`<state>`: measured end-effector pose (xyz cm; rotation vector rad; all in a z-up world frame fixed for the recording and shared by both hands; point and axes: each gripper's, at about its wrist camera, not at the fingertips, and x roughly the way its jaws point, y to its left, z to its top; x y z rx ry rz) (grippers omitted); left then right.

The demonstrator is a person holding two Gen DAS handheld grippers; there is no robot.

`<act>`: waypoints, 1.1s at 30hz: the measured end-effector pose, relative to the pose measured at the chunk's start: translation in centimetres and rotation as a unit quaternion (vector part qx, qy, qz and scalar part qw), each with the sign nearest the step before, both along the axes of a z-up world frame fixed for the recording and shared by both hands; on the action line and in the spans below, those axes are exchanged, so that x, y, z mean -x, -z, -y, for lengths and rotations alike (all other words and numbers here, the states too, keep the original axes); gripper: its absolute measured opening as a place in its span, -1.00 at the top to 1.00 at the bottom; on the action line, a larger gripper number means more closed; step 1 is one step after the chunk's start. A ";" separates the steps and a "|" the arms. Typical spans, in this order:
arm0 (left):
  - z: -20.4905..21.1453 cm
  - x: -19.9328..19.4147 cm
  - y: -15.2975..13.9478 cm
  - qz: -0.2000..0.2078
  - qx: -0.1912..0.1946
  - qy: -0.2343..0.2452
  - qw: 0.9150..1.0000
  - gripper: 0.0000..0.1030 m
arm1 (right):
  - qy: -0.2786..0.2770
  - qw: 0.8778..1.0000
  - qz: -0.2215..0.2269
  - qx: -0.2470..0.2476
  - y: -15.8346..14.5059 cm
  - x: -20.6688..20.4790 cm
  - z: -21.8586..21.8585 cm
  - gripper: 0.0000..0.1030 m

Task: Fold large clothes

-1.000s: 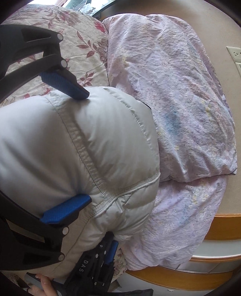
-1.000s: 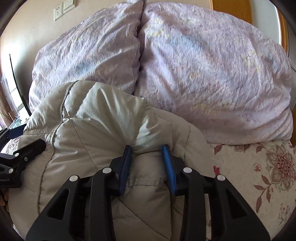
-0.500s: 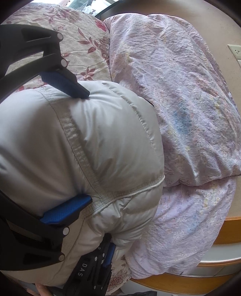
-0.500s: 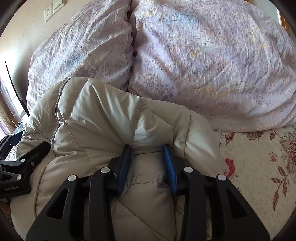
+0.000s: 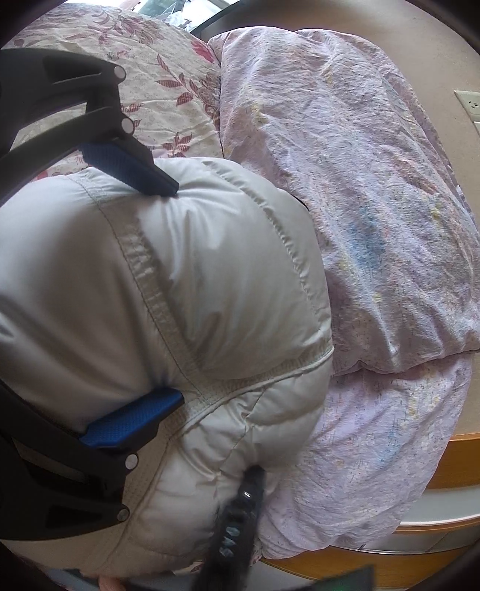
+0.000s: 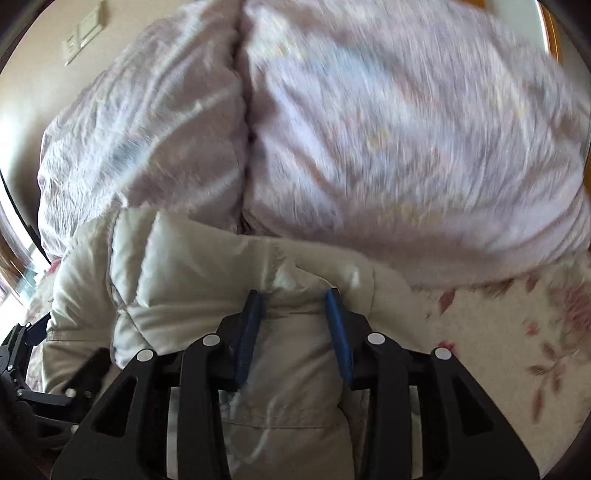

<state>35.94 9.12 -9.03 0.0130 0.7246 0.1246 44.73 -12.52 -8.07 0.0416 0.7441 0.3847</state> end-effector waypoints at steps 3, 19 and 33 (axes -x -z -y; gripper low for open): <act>0.3 0.1 0.0 0.002 -0.009 -0.001 1.000 -0.97 | 0.007 1.000 0.016 -0.001 0.8 0.3 0.0 0.27; 1.7 -0.6 0.5 0.000 -0.049 -0.019 0.999 -0.97 | 0.017 0.999 0.018 0.045 2.2 -1.1 -2.1 0.25; 1.0 -0.3 0.4 0.006 -0.035 -0.021 0.999 -0.97 | -0.002 1.000 0.007 0.004 2.8 4.4 0.9 0.19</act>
